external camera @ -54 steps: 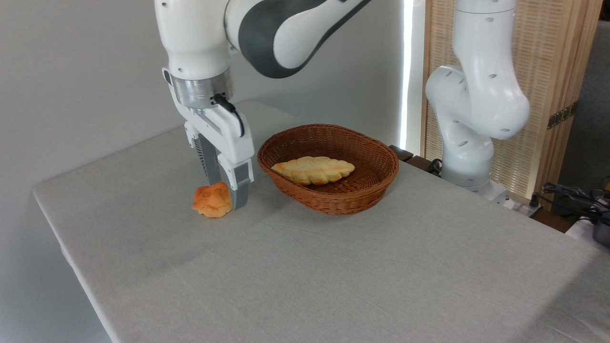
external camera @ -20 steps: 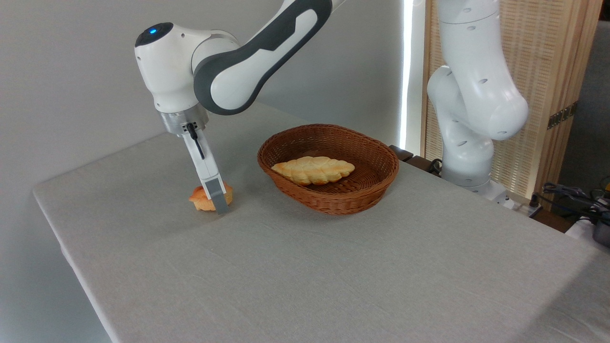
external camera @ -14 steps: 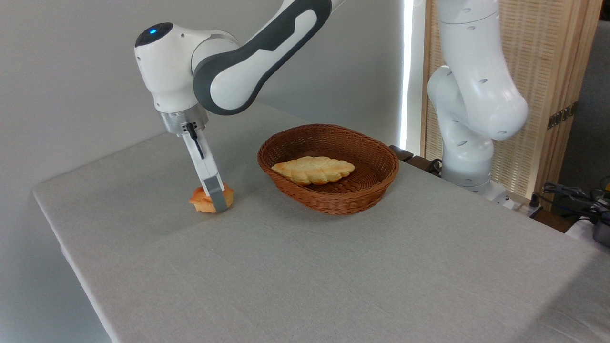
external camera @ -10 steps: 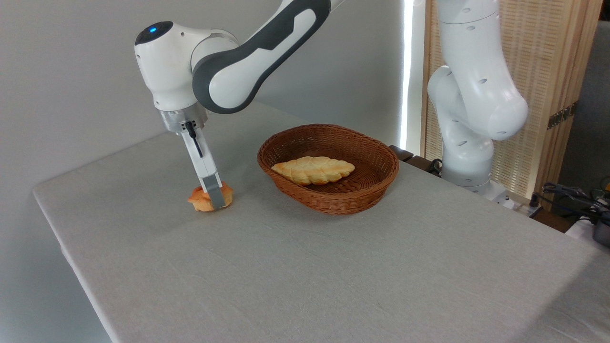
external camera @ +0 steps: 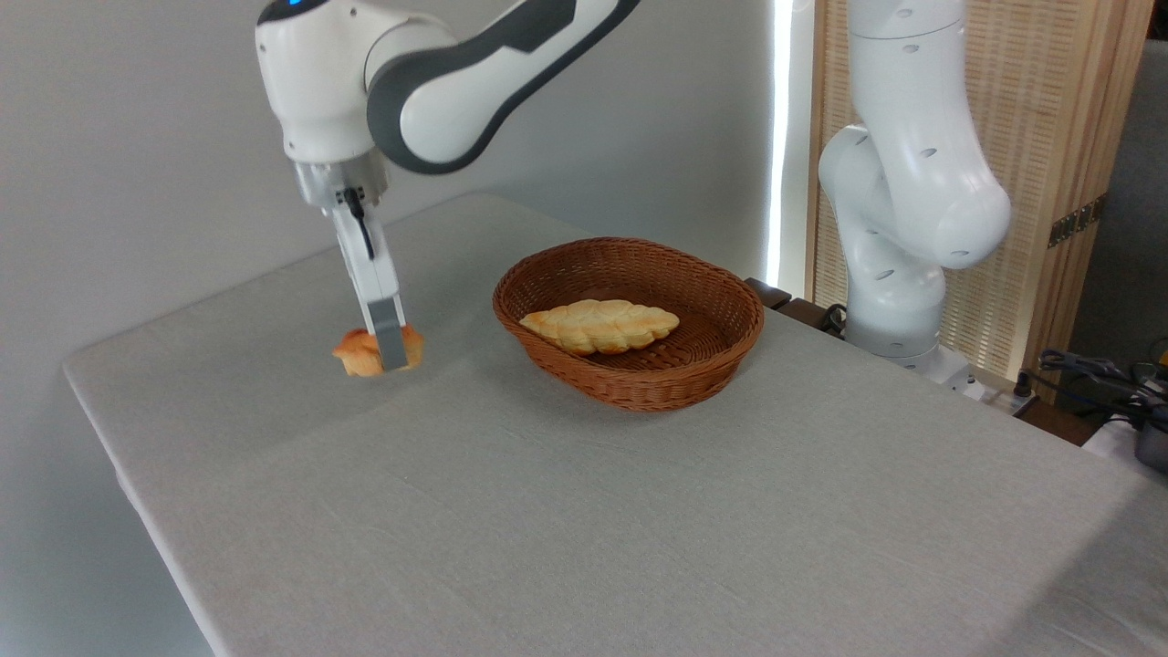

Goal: Put bread into the basket

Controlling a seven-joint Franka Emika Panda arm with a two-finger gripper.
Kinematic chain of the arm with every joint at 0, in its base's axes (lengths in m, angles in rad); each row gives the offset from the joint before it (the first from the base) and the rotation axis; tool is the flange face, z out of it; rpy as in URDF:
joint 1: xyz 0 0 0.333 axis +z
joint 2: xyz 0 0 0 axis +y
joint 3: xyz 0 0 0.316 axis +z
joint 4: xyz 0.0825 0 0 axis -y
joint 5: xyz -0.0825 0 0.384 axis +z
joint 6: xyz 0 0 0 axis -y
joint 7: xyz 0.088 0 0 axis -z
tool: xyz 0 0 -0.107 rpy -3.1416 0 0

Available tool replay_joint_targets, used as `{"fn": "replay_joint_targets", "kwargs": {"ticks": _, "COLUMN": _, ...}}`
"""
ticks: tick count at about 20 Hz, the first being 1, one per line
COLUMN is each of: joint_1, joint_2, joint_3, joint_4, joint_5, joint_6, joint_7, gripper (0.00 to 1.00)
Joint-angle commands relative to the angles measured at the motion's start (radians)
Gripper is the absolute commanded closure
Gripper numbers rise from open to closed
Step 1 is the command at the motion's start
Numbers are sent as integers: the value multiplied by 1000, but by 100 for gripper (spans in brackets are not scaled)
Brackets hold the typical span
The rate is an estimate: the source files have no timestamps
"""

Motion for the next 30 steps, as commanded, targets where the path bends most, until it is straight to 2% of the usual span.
{"fn": "replay_joint_targets", "kwargs": {"ticks": 1, "joint_1": 4, "joint_2": -93, "joint_3": 16, "joint_4": -16, "joint_5": 2, "joint_6": -81, "joint_7": 1, "gripper": 46}}
{"fn": "replay_joint_targets", "kwargs": {"ticks": 6, "joint_1": 4, "joint_2": -227, "joint_3": 74, "joint_4": -19, "joint_5": -2, "joint_6": -276, "joint_7": -5, "gripper": 46}}
{"fn": "replay_joint_targets", "kwargs": {"ticks": 12, "joint_1": 1, "joint_2": -324, "joint_3": 78, "joint_4": -39, "joint_5": -1, "joint_6": -496, "joint_7": -33, "gripper": 44}}
{"fn": "replay_joint_targets", "kwargs": {"ticks": 15, "joint_1": -8, "joint_2": -330, "joint_3": 73, "joint_4": -56, "joint_5": -1, "joint_6": -579, "joint_7": -33, "gripper": 33}}
{"fn": "replay_joint_targets", "kwargs": {"ticks": 17, "joint_1": -14, "joint_2": -330, "joint_3": 64, "joint_4": -57, "joint_5": -2, "joint_6": -625, "joint_7": -33, "gripper": 17}}
{"fn": "replay_joint_targets", "kwargs": {"ticks": 18, "joint_1": -29, "joint_2": -330, "joint_3": 64, "joint_4": -59, "joint_5": -2, "joint_6": -639, "joint_7": -36, "gripper": 14}}
{"fn": "replay_joint_targets", "kwargs": {"ticks": 20, "joint_1": -42, "joint_2": -327, "joint_3": 61, "joint_4": -60, "joint_5": -2, "joint_6": -645, "joint_7": -59, "gripper": 1}}
{"fn": "replay_joint_targets", "kwargs": {"ticks": 24, "joint_1": -100, "joint_2": -319, "joint_3": 56, "joint_4": -66, "joint_5": -2, "joint_6": -668, "joint_7": -51, "gripper": 0}}
{"fn": "replay_joint_targets", "kwargs": {"ticks": 30, "joint_1": -119, "joint_2": -304, "joint_3": 56, "joint_4": -67, "joint_5": 1, "joint_6": -659, "joint_7": -48, "gripper": 0}}
